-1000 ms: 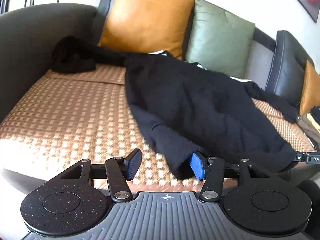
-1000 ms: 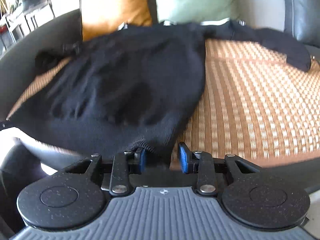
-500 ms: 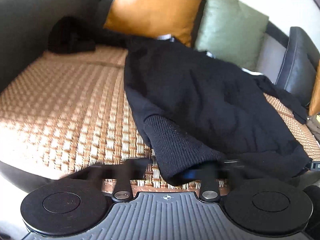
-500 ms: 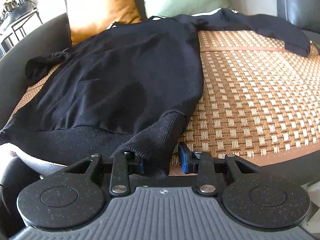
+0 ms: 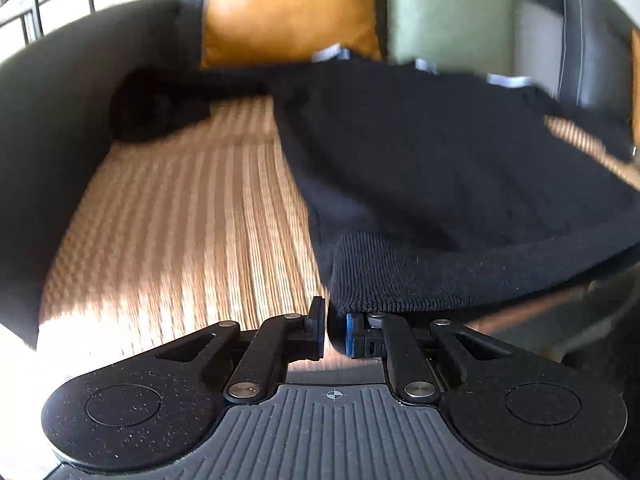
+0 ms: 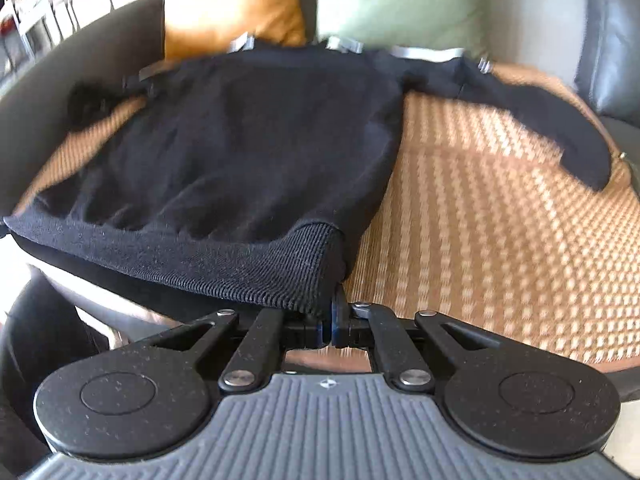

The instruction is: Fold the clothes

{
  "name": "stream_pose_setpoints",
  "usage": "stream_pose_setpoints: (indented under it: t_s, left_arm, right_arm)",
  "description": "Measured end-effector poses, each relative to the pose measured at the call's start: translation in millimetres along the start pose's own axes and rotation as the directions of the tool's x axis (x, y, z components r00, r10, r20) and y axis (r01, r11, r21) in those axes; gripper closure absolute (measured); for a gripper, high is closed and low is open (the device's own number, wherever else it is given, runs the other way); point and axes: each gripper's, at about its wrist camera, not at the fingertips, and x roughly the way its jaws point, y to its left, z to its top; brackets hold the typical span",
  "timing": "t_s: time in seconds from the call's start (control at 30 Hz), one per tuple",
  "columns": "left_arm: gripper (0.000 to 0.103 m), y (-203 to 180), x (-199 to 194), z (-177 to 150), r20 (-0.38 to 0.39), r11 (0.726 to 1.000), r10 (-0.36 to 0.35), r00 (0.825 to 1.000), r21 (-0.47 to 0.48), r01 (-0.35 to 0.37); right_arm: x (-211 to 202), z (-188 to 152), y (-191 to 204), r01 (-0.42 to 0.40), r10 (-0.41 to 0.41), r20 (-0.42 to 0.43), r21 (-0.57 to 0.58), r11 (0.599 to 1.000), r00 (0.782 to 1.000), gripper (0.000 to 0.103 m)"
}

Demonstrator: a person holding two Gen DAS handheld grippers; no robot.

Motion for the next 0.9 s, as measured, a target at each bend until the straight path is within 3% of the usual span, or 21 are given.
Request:
stream_pose_setpoints:
  t_s: [0.17,0.27,0.33,0.5,0.63,0.73,0.83,0.9]
  left_arm:
    - [0.09,6,0,-21,0.0,1.0,0.011,1.0,-0.024,-0.011]
    - [0.071,12,-3,-23,-0.001,0.999,-0.005,1.0,-0.041,0.005]
    - [0.054,20,-10,-27,0.001,0.997,-0.039,0.999,-0.062,0.039]
    - [0.05,43,-27,-26,0.005,0.986,-0.057,0.998,-0.156,0.057]
    - [0.048,38,-45,9,0.095,0.984,-0.083,0.992,-0.147,0.096]
    - [0.044,35,-59,36,0.162,0.982,-0.102,0.982,-0.138,0.125]
    - [0.039,32,-73,63,0.228,0.98,-0.121,0.966,-0.127,0.153]
    - [0.036,7,-63,93,0.252,0.983,-0.148,0.956,-0.07,0.17]
  right_arm:
    - [30,-19,-2,0.024,-0.022,-0.075,0.022,0.999,0.997,0.099]
    - [32,-22,-5,0.012,-0.01,-0.089,0.02,1.0,0.996,0.096]
    - [30,-21,-6,-0.001,0.002,-0.106,0.009,1.0,0.994,0.087]
    - [15,-22,-15,-0.01,0.01,-0.137,-0.003,1.0,0.991,0.074]
    - [-5,-15,-26,0.011,-0.016,-0.15,-0.028,1.0,0.989,0.071]
    - [-31,5,-37,0.034,-0.036,-0.097,-0.022,0.999,0.995,0.071]
    - [-57,39,-47,0.045,-0.045,0.017,-0.006,0.999,0.999,0.071]
    - [-69,66,-52,0.062,-0.062,0.101,0.002,0.998,0.993,0.068]
